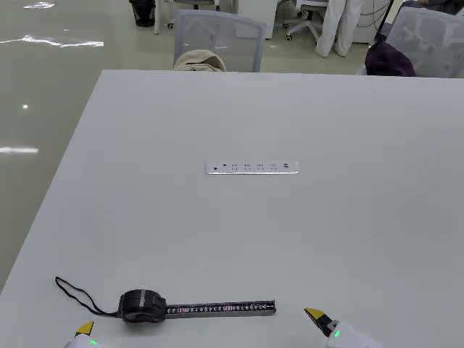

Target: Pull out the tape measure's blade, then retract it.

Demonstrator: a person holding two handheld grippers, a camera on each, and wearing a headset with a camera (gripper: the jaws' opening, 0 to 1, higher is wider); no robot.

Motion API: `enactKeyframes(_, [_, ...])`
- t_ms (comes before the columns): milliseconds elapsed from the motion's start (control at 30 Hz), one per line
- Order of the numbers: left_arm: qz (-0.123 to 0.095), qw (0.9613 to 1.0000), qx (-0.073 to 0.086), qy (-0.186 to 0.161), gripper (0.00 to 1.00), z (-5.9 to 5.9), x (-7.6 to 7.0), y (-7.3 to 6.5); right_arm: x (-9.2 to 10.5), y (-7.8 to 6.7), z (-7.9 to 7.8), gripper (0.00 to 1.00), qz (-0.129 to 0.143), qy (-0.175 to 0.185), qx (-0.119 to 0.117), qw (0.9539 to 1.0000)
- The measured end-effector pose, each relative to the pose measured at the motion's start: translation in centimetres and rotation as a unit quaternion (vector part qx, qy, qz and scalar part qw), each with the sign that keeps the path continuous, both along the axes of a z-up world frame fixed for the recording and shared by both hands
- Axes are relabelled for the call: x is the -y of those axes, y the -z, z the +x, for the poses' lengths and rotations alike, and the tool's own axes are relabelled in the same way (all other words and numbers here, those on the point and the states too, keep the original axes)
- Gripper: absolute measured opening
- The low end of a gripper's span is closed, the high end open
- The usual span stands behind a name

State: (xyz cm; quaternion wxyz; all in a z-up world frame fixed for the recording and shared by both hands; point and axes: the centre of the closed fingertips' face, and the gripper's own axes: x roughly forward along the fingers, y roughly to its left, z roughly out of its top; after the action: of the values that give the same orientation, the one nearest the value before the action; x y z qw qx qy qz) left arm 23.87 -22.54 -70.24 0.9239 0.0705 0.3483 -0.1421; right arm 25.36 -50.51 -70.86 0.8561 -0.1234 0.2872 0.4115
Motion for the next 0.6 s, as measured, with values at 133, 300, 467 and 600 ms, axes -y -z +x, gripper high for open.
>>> enactKeyframes(133, [0.006,0.9999,0.001,-0.01,0.9,0.12,-0.14,0.1,-0.14,0.31,0.16,0.83,0.002,-0.006,-0.003,1.0])
enactKeyframes(300, [0.004,0.9998,0.0,-0.02,0.88,0.08,-0.25,0.29,-0.32,0.4,0.43,0.8,0.004,-0.013,-0.004,0.9999])
enactKeyframes(467, [0.003,0.9997,-0.001,-0.026,0.86,0.33,-0.26,0.46,-0.45,0.61,0.7,0.77,0.006,-0.024,-0.006,0.9997])
enactKeyframes(600, [0.001,0.9997,-0.006,-0.026,0.82,0.44,0.03,0.55,-0.46,0.89,0.95,0.74,0.002,-0.033,-0.006,0.9994])
